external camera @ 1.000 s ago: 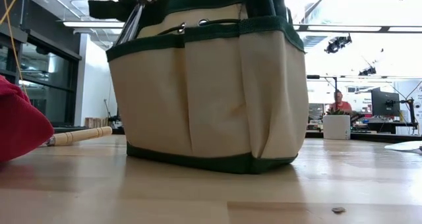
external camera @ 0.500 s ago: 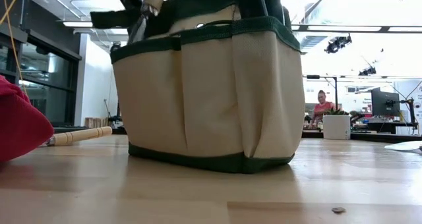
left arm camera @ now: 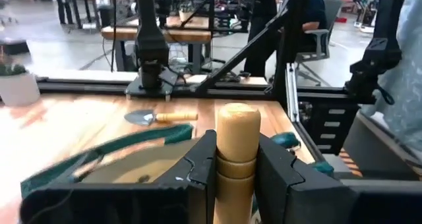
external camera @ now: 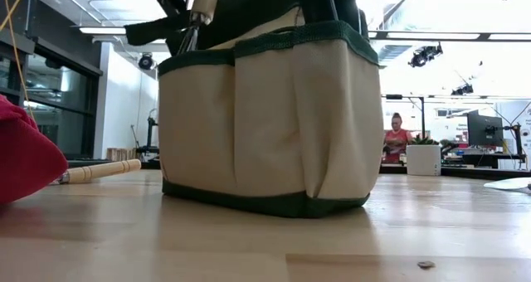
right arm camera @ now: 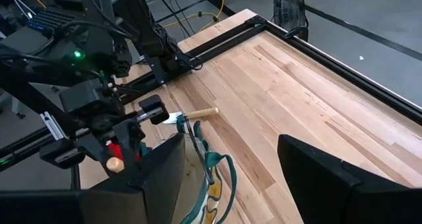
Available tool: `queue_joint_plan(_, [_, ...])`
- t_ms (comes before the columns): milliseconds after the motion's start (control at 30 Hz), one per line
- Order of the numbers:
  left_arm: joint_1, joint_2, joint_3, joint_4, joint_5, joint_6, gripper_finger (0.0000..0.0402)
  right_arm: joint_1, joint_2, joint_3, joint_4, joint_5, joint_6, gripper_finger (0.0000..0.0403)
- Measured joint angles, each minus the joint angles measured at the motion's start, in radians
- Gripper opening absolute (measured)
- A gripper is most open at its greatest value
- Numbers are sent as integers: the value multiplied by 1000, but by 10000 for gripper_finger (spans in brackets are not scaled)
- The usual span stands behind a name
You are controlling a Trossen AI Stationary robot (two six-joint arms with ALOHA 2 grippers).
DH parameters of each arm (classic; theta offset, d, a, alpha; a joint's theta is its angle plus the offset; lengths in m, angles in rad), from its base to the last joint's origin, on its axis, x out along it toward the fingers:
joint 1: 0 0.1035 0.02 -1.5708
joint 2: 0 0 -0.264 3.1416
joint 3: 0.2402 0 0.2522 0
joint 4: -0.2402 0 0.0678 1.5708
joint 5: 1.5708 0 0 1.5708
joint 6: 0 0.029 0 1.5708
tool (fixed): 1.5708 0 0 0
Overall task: Pick & Place Garden tools in Gardening bag
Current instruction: Put the brown hand rake into the light brown gardening bag
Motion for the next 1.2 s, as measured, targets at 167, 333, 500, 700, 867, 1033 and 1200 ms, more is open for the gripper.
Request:
queue_joint_plan(167, [0,-1,0,10,35,33,61,0,0,0,-1,0,-1,235])
queue_joint_plan(333, [0,-1,0,-32,18,-18,61,0,0,0,-5,0,-1,235])
queue_joint_plan(500, [0,-1,0,50,-35,-41,61,0,0,0,-11,0,-2,235])
queue_joint_plan(700, [0,3,0,64,-60,-59,61,0,0,0,-14,0,-2,235])
queue_joint_plan(867, [11,31,0,64,-88,-99,61,0,0,0,-28,-1,7,235])
queue_joint_plan(1033, [15,57,0,63,-98,-123,61,0,0,0,-51,-5,25,235])
queue_joint_plan(1200, [13,57,0,64,-112,-101,61,0,0,0,-53,-12,26,235])
